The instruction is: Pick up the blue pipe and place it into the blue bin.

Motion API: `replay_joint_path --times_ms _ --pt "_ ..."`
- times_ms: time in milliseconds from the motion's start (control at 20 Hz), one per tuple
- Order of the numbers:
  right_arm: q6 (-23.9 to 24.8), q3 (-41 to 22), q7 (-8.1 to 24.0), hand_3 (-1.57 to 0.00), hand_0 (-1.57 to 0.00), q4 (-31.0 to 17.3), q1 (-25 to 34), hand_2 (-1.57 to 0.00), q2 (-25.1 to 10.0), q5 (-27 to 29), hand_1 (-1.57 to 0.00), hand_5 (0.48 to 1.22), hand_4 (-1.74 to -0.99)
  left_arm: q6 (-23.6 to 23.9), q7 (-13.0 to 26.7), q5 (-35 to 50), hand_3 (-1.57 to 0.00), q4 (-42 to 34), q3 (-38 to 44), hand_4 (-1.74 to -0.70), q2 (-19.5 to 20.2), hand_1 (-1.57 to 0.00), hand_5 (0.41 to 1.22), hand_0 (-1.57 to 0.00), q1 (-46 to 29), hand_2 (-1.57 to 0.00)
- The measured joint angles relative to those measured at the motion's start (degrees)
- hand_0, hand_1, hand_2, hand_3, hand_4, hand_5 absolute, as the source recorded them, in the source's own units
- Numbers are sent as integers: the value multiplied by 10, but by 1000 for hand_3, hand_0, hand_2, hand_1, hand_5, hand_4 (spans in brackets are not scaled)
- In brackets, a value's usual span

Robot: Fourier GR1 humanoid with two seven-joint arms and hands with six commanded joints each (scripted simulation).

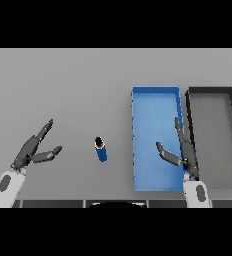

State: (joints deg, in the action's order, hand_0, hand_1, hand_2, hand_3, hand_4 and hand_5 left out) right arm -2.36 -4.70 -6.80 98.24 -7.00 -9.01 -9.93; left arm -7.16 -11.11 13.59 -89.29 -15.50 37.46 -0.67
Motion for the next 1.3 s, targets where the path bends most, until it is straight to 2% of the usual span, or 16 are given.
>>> replay_joint_path --times_ms 50,200,400,550,650,700,950,1050,1150,1200,1300 --pt "-1 -2 -2 1 1 0 -2 1 1 -1 1 615 -1176 -8 6 -1 1 -12 -6 -1048 8 1 535 1 -5 1" --pt "-2 -1 5 1 1 1 2 1 -1 0 1 617 -1164 -34 33 -10 1 -47 -49 -1113 0 1 497 1 -15 1" --pt "0 -5 19 1 1 7 1 1 3 -3 1 617 -1195 -35 72 -48 1 -66 -101 -1138 -28 1 455 1 -12 1" --pt "1 -7 12 1 1 7 -9 1 8 -5 1 625 -1213 -36 87 -61 1 -53 -123 -1146 -60 1 451 1 7 1" --pt "-2 -4 7 1 1 5 -9 1 8 2 1 626 -1217 -33 79 -73 1 -33 -134 -1151 -83 1 456 1 15 1" --pt "1 -5 15 1 1 8 -4 1 10 0 1 624 -1214 -32 70 -80 1 -26 -139 -1154 -94 1 459 1 24 1" --pt "0 -5 21 1 1 18 -11 1 7 -2 1 631 -1210 -11 69 -97 1 34 -154 -1134 -168 1 459 1 64 1" --pt "0 -2 25 1 1 16 -14 1 5 0 1 637 -1215 -11 56 -110 1 55 -159 -1098 -179 1 448 1 74 1" --pt "-3 3 10 1 1 10 -14 1 1 5 1 642 -1222 1 70 -132 1 77 -165 -1062 -188 1 425 1 88 1" --pt "0 4 14 1 1 6 -9 1 3 5 1 645 -1221 6 71 -141 1 82 -169 -1051 -194 1 418 1 94 1" --pt "-2 2 1 1 1 12 -21 1 1 3 1 646 -1207 2 64 -136 1 95 -171 -1078 -206 1 428 1 95 1"
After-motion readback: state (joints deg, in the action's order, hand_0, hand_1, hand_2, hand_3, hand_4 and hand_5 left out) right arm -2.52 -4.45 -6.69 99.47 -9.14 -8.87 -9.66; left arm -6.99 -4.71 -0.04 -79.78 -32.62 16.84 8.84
